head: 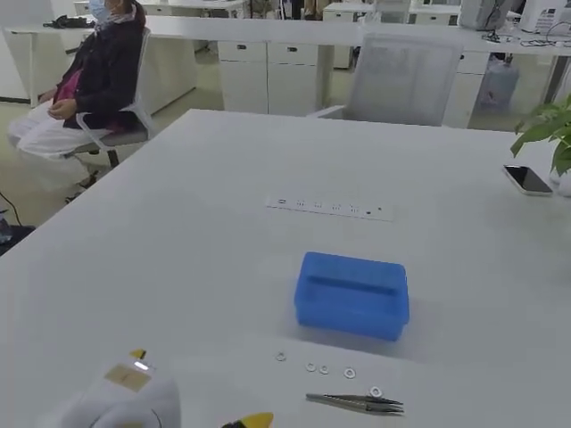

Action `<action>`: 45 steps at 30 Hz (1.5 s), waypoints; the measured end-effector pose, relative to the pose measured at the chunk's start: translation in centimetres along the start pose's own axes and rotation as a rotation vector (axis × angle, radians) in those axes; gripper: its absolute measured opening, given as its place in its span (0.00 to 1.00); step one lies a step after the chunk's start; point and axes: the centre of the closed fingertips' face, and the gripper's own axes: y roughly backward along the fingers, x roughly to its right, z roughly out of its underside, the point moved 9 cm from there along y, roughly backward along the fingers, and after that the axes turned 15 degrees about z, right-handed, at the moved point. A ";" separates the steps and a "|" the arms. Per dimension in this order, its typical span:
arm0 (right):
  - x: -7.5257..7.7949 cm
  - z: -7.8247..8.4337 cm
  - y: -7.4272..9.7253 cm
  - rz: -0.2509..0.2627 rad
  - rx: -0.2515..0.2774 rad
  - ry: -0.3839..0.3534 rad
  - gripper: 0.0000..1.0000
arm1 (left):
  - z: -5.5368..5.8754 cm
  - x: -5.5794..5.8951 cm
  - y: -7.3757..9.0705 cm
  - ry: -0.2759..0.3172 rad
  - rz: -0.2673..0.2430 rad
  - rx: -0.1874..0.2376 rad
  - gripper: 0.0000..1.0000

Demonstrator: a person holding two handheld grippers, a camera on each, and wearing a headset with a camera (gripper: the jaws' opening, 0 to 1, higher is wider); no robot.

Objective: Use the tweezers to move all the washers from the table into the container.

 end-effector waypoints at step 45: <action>-0.9 -1.1 -0.1 -0.040 -0.004 0.012 0.87 | -1.3 -0.6 -0.9 -0.044 0.117 -0.065 0.85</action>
